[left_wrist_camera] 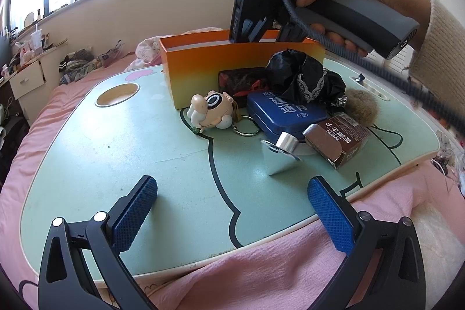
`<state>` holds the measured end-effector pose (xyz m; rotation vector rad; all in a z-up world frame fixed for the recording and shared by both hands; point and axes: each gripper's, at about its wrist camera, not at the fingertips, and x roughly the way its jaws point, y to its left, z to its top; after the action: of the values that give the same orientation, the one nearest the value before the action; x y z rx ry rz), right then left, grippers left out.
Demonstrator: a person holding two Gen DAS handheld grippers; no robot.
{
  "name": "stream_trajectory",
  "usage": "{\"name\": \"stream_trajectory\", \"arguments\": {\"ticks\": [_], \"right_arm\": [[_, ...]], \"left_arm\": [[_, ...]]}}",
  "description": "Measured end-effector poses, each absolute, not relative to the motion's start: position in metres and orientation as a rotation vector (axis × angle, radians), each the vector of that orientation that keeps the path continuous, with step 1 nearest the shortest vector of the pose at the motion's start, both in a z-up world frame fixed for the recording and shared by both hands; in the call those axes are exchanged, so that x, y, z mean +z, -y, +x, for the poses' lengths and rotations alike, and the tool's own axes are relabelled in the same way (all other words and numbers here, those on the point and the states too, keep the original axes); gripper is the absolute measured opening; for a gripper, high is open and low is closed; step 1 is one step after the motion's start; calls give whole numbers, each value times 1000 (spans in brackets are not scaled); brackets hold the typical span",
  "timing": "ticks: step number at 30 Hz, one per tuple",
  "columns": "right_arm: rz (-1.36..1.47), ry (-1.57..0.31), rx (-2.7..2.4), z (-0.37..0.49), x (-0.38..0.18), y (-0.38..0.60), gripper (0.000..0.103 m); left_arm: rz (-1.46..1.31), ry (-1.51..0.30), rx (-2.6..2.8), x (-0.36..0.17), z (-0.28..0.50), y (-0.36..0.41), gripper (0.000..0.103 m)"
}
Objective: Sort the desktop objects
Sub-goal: 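Reach the right gripper into the box and grasp the white fluffy pompom, then carry the white pompom with the right gripper and set it beside the beige pompom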
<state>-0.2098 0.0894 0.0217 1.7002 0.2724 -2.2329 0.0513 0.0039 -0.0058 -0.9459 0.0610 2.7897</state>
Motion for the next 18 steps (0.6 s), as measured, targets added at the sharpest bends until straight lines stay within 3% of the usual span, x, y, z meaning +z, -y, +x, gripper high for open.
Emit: {"name": "stream_trajectory", "arguments": {"ticks": [5, 9, 18], "right_arm": [[1384, -154, -2370, -177, 92, -121, 22], [1242, -165, -2347, -126, 119, -148, 23], [1319, -141, -2491, -105, 30, -200, 23]], "left_arm": [[-945, -60, 2789, -6, 51, -3, 103], [-946, -60, 2789, -5, 51, -4, 103], [-946, -60, 2789, -6, 52, -4, 103]]}}
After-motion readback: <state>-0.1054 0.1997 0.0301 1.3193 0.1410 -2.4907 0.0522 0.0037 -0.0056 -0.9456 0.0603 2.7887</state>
